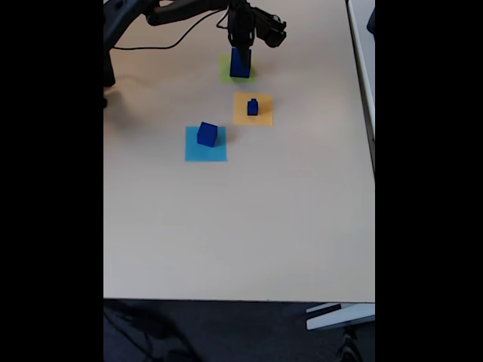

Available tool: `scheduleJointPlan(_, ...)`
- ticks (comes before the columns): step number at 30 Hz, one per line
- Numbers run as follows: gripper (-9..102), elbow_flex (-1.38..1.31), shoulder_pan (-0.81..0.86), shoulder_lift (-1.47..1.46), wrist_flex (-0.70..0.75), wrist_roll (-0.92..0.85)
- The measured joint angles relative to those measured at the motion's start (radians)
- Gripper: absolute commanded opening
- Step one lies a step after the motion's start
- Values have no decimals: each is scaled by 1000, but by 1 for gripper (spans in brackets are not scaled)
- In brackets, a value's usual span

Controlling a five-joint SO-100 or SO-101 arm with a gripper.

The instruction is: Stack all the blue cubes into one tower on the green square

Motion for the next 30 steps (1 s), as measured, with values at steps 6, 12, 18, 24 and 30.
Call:
scheduleJointPlan(6,21,0,0,0,0,-21)
scheduleJointPlan(12,20,0,0,0,0,-55)
scheduleJointPlan(18,18,0,-2,0,0,-74)
scheduleJointPlan(24,18,0,-2,0,14,-51)
scheduleJointPlan(30,17,-5,-12,0,20,-34)
